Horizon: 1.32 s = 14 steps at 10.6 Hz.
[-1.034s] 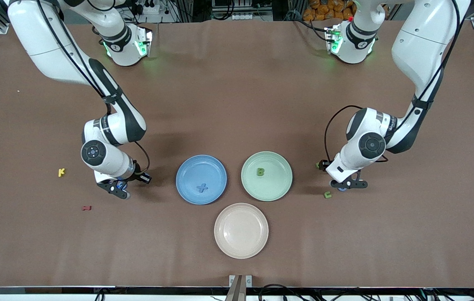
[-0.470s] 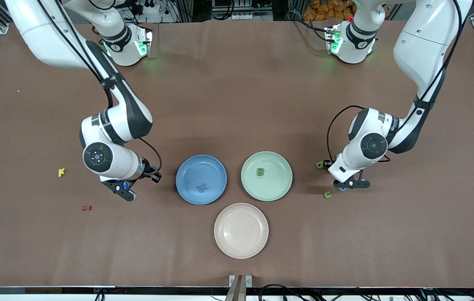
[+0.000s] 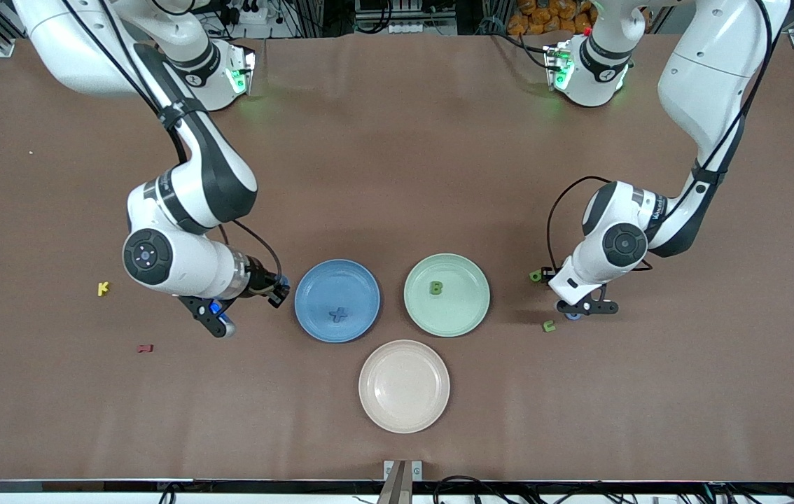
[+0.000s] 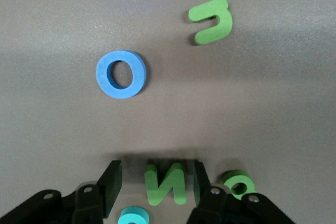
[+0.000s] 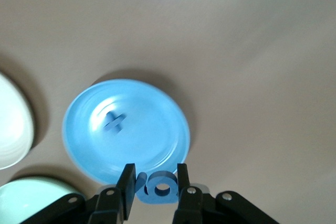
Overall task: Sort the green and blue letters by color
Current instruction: 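Drop the 6 on the blue plate while the left gripper drops N on green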
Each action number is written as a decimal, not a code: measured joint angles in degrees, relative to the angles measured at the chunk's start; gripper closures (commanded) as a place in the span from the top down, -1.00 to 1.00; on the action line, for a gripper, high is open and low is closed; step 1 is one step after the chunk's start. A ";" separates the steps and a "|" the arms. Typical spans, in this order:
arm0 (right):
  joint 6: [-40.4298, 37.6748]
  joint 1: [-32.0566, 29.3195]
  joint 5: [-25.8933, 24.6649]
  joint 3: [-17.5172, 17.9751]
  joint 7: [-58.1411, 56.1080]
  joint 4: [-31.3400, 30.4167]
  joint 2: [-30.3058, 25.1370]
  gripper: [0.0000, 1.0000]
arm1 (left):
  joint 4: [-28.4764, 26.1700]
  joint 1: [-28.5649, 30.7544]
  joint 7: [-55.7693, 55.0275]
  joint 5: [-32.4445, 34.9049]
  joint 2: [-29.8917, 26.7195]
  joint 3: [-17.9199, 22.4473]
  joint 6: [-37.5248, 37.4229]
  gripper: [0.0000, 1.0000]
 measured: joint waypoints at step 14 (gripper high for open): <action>-3.39 -6.47 -0.13 -1.51 -13.86 1.59 1.78 1.00 | 7.33 -10.33 -12.65 0.01 -2.38 -1.99 0.63 -1.00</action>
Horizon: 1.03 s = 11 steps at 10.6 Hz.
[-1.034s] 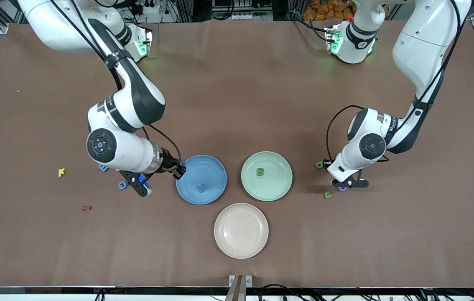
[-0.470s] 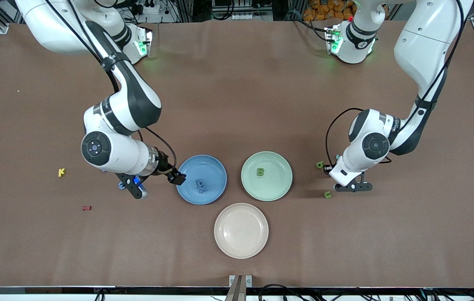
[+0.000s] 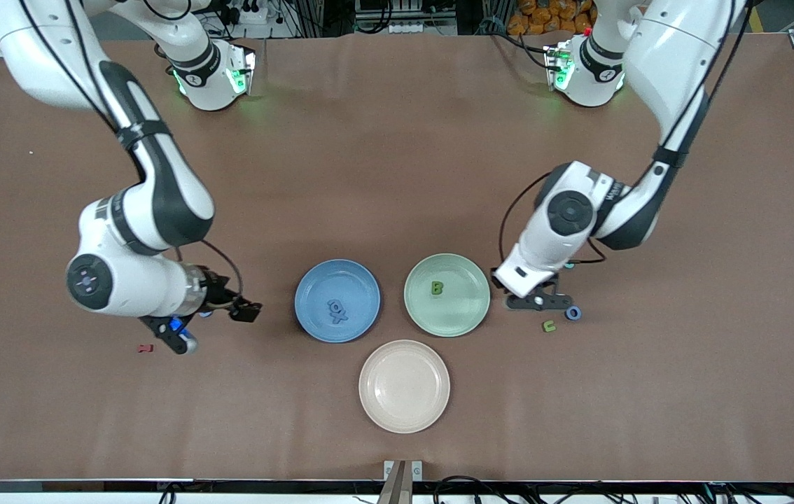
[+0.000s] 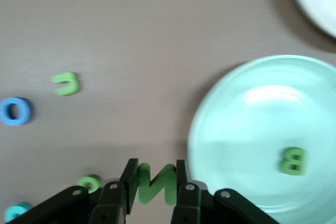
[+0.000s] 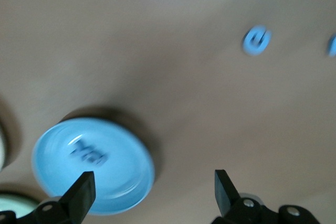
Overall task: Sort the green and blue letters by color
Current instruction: 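Drop the 6 on the blue plate while the left gripper drops N on green, then grasp the blue e with the right gripper while the left gripper grasps the p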
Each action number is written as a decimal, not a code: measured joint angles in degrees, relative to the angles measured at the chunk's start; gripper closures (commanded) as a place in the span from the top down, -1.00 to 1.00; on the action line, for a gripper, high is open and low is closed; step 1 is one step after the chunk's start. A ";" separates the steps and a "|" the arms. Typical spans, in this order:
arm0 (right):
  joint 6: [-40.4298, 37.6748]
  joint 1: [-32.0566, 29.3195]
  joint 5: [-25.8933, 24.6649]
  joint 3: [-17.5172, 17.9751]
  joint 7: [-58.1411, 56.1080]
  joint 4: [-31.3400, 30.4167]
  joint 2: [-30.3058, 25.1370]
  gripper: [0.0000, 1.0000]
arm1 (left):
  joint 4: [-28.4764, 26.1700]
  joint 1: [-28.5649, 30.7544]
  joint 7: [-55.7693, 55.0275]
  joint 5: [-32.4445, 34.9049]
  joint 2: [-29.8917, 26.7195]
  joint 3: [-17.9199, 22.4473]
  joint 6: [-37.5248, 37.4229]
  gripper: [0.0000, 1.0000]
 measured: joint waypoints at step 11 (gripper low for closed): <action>14.70 -7.45 -14.73 -2.44 -28.87 -7.59 6.17 1.00 | 11.14 -3.62 -3.80 0.67 6.48 1.55 -5.63 1.00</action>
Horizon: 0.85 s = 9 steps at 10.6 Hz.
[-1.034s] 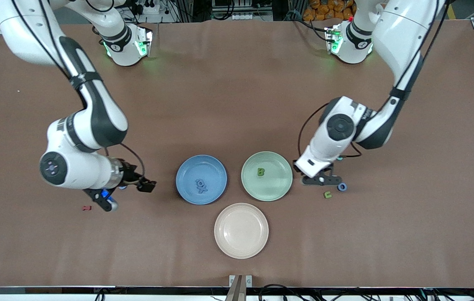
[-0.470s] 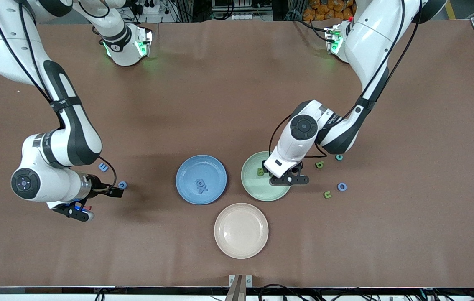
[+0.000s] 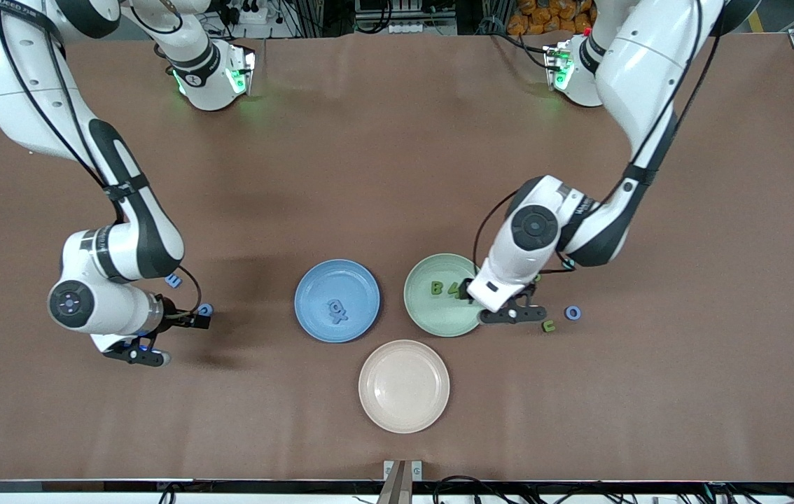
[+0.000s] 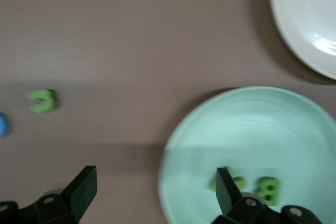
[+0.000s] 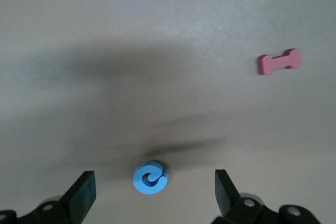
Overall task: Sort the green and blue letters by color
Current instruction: 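Grasp the blue e with the right gripper while the left gripper grasps the p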
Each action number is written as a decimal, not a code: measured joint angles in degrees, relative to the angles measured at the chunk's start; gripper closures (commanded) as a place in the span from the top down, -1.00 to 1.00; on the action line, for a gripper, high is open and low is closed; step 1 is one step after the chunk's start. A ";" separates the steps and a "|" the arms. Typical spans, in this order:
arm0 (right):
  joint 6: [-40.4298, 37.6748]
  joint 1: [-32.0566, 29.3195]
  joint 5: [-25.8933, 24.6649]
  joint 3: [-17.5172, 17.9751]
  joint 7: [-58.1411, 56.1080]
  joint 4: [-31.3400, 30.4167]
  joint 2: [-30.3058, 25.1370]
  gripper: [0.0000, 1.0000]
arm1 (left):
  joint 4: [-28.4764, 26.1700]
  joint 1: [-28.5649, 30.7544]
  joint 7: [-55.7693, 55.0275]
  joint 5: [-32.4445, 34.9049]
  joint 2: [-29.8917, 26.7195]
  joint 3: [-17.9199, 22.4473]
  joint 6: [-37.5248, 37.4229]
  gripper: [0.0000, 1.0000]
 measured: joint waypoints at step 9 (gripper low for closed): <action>15.18 -0.22 -1.37 0.46 -0.19 -13.37 -2.06 1.00 | -9.55 7.34 4.48 0.01 -2.76 -0.03 -5.31 0.45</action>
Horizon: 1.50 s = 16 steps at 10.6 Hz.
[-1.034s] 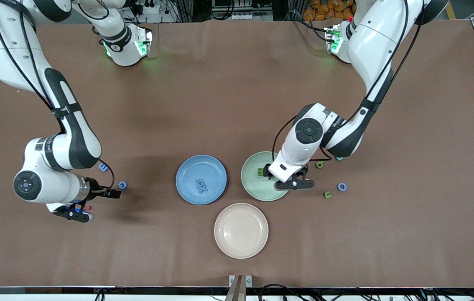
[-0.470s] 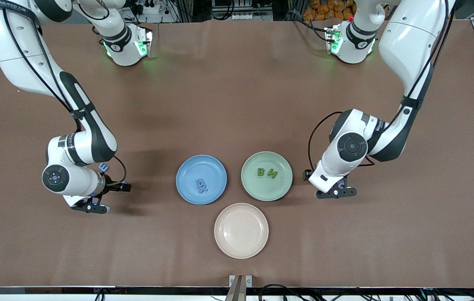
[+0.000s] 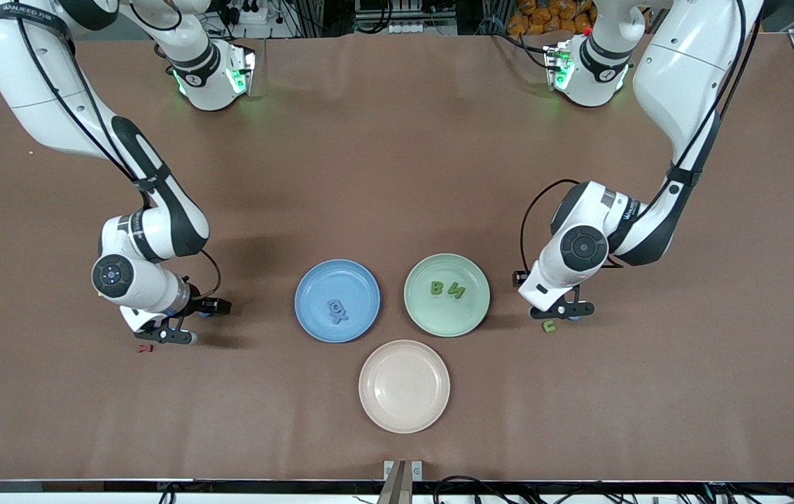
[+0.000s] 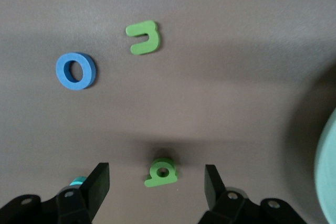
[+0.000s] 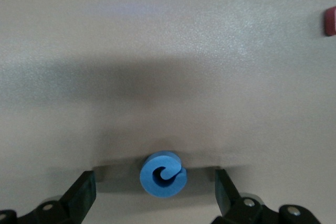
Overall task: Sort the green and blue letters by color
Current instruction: 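Grasp the blue e with the right gripper while the left gripper grasps the p, then drop the e on the blue plate while the left gripper drops p on green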
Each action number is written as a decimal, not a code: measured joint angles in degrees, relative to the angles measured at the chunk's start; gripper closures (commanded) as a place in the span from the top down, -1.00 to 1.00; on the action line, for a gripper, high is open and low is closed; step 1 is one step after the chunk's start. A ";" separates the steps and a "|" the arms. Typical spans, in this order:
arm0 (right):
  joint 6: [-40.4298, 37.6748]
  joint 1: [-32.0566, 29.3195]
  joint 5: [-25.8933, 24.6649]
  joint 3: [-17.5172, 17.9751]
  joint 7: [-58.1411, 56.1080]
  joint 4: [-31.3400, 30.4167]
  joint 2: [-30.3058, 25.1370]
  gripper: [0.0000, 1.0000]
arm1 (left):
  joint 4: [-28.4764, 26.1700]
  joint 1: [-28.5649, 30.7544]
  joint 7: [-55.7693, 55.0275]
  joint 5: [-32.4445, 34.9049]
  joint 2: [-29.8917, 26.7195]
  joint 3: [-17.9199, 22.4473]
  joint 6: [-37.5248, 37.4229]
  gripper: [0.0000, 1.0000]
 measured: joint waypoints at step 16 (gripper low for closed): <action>-23.56 -0.39 0.16 4.92 9.99 10.60 -5.09 -1.00 | -6.90 0.48 1.14 0.02 -0.23 -0.54 8.54 -0.15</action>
